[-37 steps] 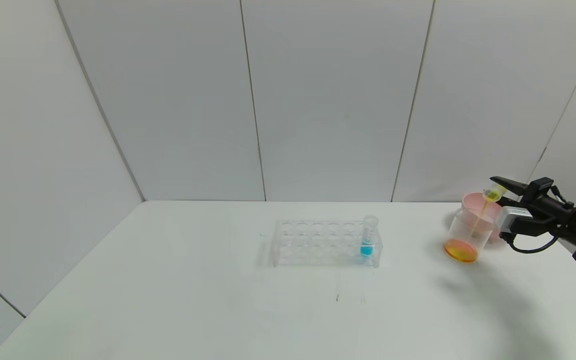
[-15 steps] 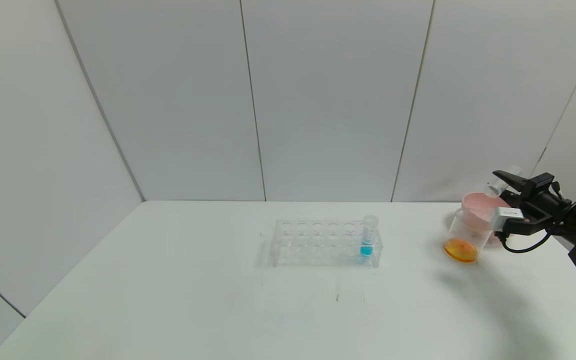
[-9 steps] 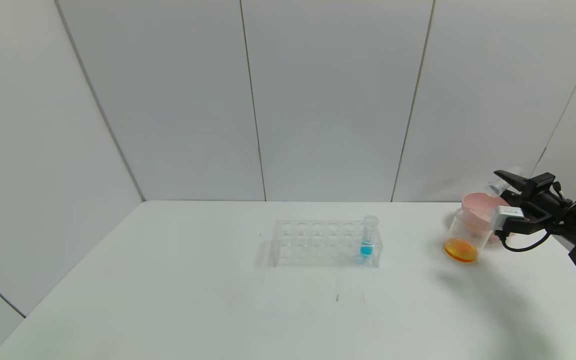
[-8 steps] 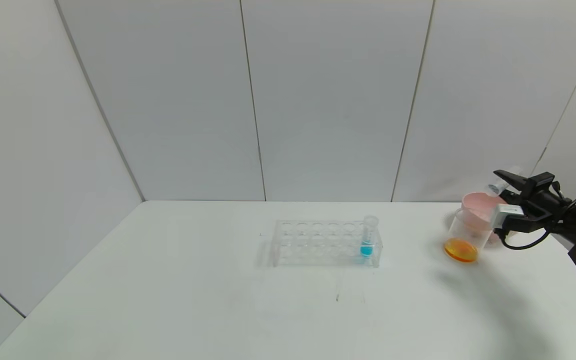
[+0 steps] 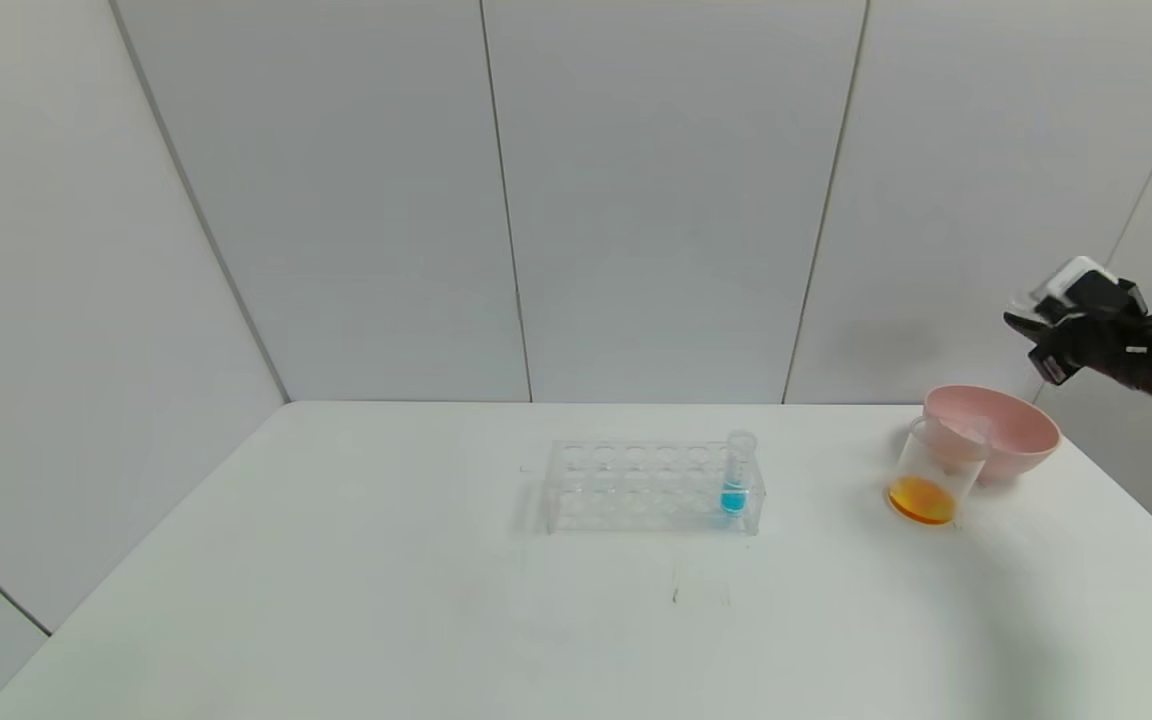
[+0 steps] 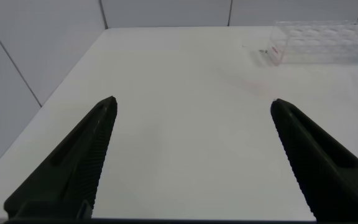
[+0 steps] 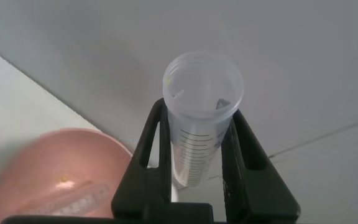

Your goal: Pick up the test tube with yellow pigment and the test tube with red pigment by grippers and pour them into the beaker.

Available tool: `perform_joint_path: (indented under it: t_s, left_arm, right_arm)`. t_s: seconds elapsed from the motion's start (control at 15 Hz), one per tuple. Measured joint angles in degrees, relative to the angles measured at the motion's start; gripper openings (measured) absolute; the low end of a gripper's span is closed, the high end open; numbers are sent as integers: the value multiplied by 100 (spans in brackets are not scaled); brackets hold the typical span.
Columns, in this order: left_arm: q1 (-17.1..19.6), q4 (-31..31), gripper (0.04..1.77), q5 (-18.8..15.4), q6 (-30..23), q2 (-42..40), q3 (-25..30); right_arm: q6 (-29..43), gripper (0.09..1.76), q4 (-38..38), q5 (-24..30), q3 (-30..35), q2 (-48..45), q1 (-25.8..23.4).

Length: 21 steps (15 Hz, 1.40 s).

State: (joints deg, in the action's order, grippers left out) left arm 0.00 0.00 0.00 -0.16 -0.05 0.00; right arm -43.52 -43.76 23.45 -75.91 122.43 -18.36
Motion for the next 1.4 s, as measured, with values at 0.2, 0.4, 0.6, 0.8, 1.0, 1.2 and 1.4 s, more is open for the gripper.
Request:
perform_joint_path:
  t_s: [0.2,0.4,0.6,0.8,1.0,1.2,1.4]
  left_arm:
    - [0,0,176,0,0,0,0]
    - [0,0,176,0,0,0,0]
    - [0,0,176,0,0,0,0]
    - [0,0,176,0,0,0,0]
    - [0,0,176,0,0,0,0]
    - [0,0,176,0,0,0,0]
    - [0,0,176,0,0,0,0]
  right_arm:
    - [2714,52,462,-37,-135,-27,-84]
    - [4002,52,501,-39,138,-33,-35]
    - [4312,52,499,-37,257,1,83]
    - [4331,83,501,-30,312,56,150]
    - [4330,111,514,-20,393,80,146]
    - [4334,130,510,-28,430,-7,89]
    - [4352,143,545,-33,590,-562,80]
